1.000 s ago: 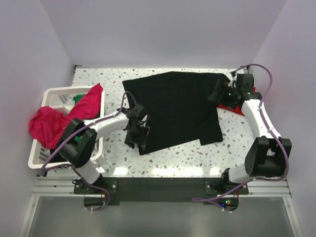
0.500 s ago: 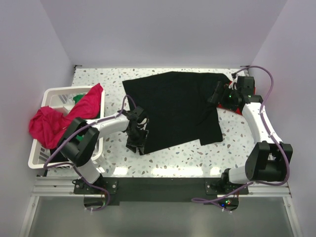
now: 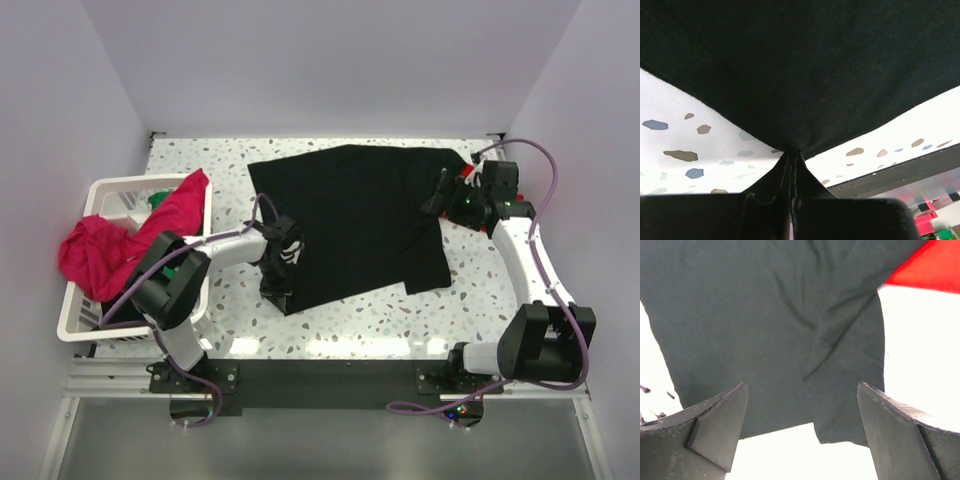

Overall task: Fold and stack the t-shirts
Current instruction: Flatten the tshirt out

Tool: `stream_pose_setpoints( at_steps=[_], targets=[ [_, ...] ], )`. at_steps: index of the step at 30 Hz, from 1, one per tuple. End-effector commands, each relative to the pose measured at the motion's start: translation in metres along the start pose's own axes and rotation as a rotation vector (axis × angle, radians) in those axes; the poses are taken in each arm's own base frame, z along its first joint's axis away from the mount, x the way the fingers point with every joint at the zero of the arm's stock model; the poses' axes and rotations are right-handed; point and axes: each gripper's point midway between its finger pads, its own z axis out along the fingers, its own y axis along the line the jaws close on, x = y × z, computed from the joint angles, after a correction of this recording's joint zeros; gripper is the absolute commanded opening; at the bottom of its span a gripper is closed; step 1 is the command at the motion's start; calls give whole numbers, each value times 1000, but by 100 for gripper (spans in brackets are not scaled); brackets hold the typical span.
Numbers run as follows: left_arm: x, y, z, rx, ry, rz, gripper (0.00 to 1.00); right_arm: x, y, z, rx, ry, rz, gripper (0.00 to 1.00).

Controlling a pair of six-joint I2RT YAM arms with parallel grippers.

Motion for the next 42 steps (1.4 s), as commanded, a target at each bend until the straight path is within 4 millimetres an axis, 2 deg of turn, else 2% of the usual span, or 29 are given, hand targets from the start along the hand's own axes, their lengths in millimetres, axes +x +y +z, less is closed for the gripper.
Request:
stream_pose_setpoints(
  at_steps=[1, 4, 5, 9, 11, 14, 17, 19, 20, 22, 24, 28, 31, 39, 42],
  targets=[
    [-25, 31, 19, -164, -110, 22, 0, 13, -1, -6, 1, 13, -4, 93],
    [-46, 44, -3, -153, -205, -62, 0, 38, -7, -7, 4, 74, -5, 93],
    [-58, 55, -14, -135, -245, -124, 0, 47, -11, -8, 14, 97, -3, 92],
    [-100, 66, -69, -90, -428, -198, 0, 89, -31, -7, 76, 195, 12, 91],
    [-116, 69, -89, -70, -479, -215, 0, 101, -39, -7, 104, 221, 17, 90],
    [-125, 69, -102, -33, -499, -218, 0, 122, -45, -6, 121, 275, 28, 85],
    [-128, 66, -105, -7, -505, -211, 0, 140, -40, -3, 88, 322, 24, 82],
    [-129, 65, -103, 2, -499, -208, 0, 149, -26, 0, 41, 347, -6, 78],
    [-128, 65, -102, 3, -494, -204, 0, 155, -11, 2, 16, 360, -60, 77],
    [-128, 65, -100, 8, -488, -202, 0, 154, -1, 4, 23, 350, -123, 75],
    [-128, 66, -99, 8, -486, -200, 0, 155, 18, 6, -12, 342, -184, 74],
    [-126, 69, -96, 1, -479, -198, 0, 166, 24, 16, -7, 378, -234, 69],
    [-122, 70, -94, -2, -470, -197, 0, 176, 37, 26, -37, 392, -286, 63],
    [-117, 73, -96, -16, -469, -196, 0, 186, 60, 47, -65, 414, -365, 58],
    [-114, 74, -97, -21, -466, -198, 0, 188, 60, 54, -36, 418, -391, 57]
  ],
)
